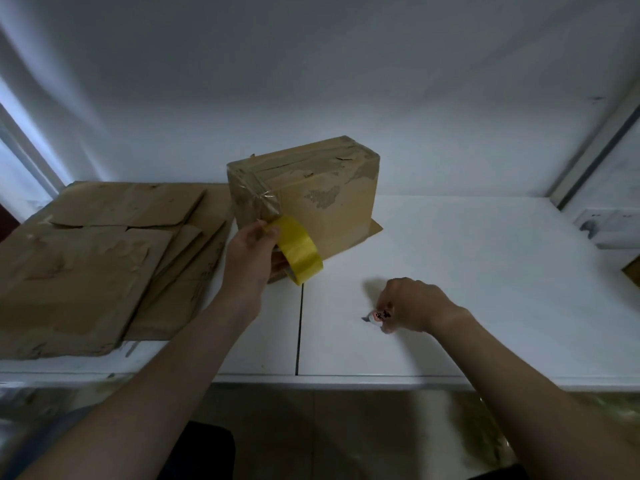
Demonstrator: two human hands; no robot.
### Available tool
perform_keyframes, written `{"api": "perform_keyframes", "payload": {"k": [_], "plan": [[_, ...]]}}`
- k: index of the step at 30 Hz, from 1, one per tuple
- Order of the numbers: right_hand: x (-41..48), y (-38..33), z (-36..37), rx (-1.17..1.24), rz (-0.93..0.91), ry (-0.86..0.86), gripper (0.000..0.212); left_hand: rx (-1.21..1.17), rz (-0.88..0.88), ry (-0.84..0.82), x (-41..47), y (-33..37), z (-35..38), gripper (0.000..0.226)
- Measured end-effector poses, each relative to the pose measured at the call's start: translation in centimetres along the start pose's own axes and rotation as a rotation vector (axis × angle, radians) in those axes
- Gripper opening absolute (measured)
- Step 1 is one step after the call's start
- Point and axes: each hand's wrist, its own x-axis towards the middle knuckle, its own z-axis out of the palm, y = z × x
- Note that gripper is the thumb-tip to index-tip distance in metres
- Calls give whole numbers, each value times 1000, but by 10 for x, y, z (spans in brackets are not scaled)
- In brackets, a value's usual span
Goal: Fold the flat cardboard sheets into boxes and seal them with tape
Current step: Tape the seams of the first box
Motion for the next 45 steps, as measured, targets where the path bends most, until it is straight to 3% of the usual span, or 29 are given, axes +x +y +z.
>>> {"api": "perform_keyframes", "payload": {"k": [5,9,11,18,23,27,30,37,45], "plan": [[3,7,5,28,-58,138,26,-3,7,10,1,-1,3,37],[-2,0,-17,222,-121,303,21,-28,23,19,3,-3,4,34],[-3,-7,-25,349,-192,408,11,-35,32,23,6,-6,3,33],[3,-48,-81,513,-426,652,12,-42,7,7,7,-5,3,28],[29,-99,-137,270,-634,651,23,-82,-24,-17,9,-1,-1,25],[47,-125,-156,80,-780,577,17,-73,-26,-40,4,2,-4,24],[57,-129,-159,3,-817,524,20,-30,-14,-65,4,1,-7,39],[57,-134,-163,-36,-873,455,16,-28,-18,-78,5,0,-13,30],[57,-144,-158,-216,-822,547,19,-48,-60,-97,5,4,-15,32]]}}
